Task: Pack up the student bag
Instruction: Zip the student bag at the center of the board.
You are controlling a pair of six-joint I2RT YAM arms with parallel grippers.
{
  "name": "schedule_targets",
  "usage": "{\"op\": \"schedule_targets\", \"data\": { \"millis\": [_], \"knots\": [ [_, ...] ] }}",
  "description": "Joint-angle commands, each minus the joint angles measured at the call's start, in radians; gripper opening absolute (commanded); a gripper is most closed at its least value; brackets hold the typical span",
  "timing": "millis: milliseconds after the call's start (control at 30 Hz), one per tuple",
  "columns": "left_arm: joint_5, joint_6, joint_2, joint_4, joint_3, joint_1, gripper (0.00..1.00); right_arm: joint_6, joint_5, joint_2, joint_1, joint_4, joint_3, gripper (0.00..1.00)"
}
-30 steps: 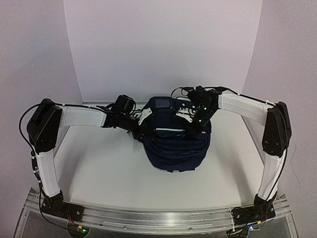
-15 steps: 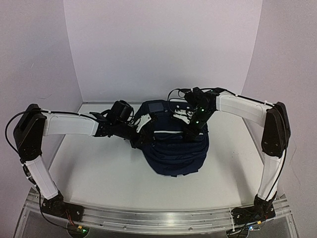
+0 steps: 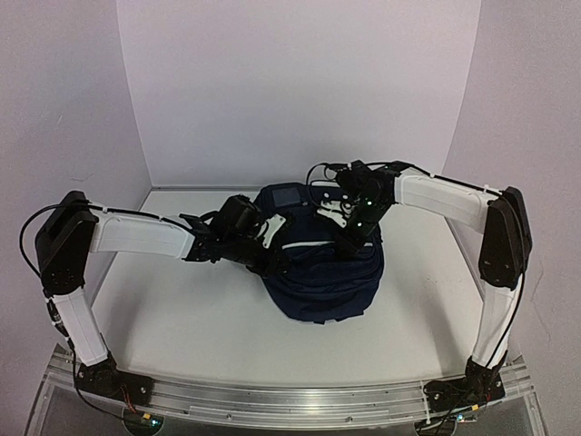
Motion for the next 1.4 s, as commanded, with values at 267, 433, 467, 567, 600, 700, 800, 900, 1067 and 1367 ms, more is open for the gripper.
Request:
{"op": "schedule_targets", "data": {
  "millis": [267, 433, 467, 567, 600, 700, 800, 900, 1067, 1367],
  "knots": [
    [-0.145, -0.244, -0.278, 0.15, -0.103, -0.004, 0.0, 0.094, -0.15, 0.056, 0.068, 0.042, 0.095, 0.0],
    [-0.119, -0.266, -0.299, 0.004, -0.064, 0.088, 0.0, 0.134, -0.169, 0.121, 0.103, 0.046, 0.206, 0.0],
    [-0.11, -0.243, -0.293, -0.017, -0.057, 0.083, 0.0, 0.146, -0.171, 0.135, 0.106, 0.046, 0.228, 0.0],
    [-0.126, -0.208, -0.273, -0.036, -0.05, 0.0, 0.0, 0.163, -0.166, 0.164, 0.107, 0.047, 0.261, 0.0],
    [-0.149, -0.217, -0.255, -0.027, -0.043, -0.029, 0.0, 0.166, -0.169, 0.168, 0.108, 0.047, 0.263, 0.0],
    [-0.208, -0.257, -0.174, 0.023, 0.012, -0.115, 0.0, 0.18, -0.184, 0.182, 0.114, 0.048, 0.268, 0.0],
    [-0.298, -0.322, -0.098, 0.039, 0.054, -0.143, 0.02, 0.186, -0.191, 0.18, 0.121, 0.048, 0.263, 0.0],
    [-0.424, -0.397, -0.13, 0.083, 0.009, -0.141, 0.07, 0.185, -0.19, 0.162, 0.121, 0.047, 0.244, 0.0],
    [-0.46, -0.475, -0.29, 0.223, -0.15, -0.116, 0.15, 0.168, -0.166, 0.119, 0.117, 0.048, 0.209, 0.0],
    [-0.31, -0.439, -0.234, 0.15, -0.082, -0.114, 0.12, 0.14, -0.18, 0.026, 0.094, 0.039, 0.199, 0.49]
  ]
}}
